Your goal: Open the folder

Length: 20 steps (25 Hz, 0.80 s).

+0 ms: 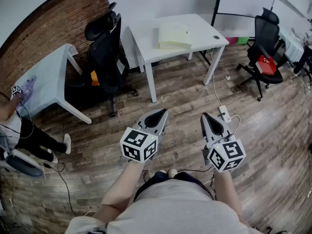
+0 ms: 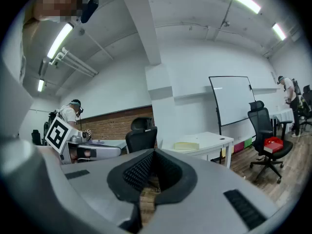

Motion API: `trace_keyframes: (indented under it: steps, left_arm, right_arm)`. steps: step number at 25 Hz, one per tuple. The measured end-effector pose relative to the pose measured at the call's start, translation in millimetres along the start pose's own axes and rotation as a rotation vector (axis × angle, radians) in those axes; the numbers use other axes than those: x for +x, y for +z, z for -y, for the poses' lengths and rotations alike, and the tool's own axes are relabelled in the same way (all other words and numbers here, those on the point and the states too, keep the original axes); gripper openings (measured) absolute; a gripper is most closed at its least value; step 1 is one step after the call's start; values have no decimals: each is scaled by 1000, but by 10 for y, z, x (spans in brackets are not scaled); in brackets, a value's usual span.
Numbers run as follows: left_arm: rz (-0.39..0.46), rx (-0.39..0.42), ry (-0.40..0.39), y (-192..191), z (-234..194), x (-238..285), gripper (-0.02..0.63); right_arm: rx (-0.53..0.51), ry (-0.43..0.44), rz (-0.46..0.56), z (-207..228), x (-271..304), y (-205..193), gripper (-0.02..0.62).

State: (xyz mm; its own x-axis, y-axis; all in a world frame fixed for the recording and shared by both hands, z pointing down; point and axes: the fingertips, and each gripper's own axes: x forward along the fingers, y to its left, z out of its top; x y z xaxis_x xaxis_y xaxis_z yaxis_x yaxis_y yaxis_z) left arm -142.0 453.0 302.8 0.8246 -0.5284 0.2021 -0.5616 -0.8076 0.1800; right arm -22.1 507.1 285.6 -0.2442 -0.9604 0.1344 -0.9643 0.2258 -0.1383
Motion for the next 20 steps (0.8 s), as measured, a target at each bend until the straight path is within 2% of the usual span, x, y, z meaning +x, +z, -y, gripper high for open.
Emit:
trace_keyframes:
  steps: [5, 10, 14, 20]
  left_arm:
    - [6, 23, -5, -6, 63, 72, 18]
    - [5, -3, -14, -27, 118, 123, 18]
    - [2, -18, -13, -47, 143, 177, 18]
    - [10, -52, -11, -96, 220, 293, 18]
  right_arm:
    - [16, 19, -17, 6, 34, -91, 21]
    - [4, 44, -42, 12, 52, -191, 21]
    - [23, 44, -3, 51, 76, -128, 21]
    - [22, 69, -14, 142, 48, -129, 23]
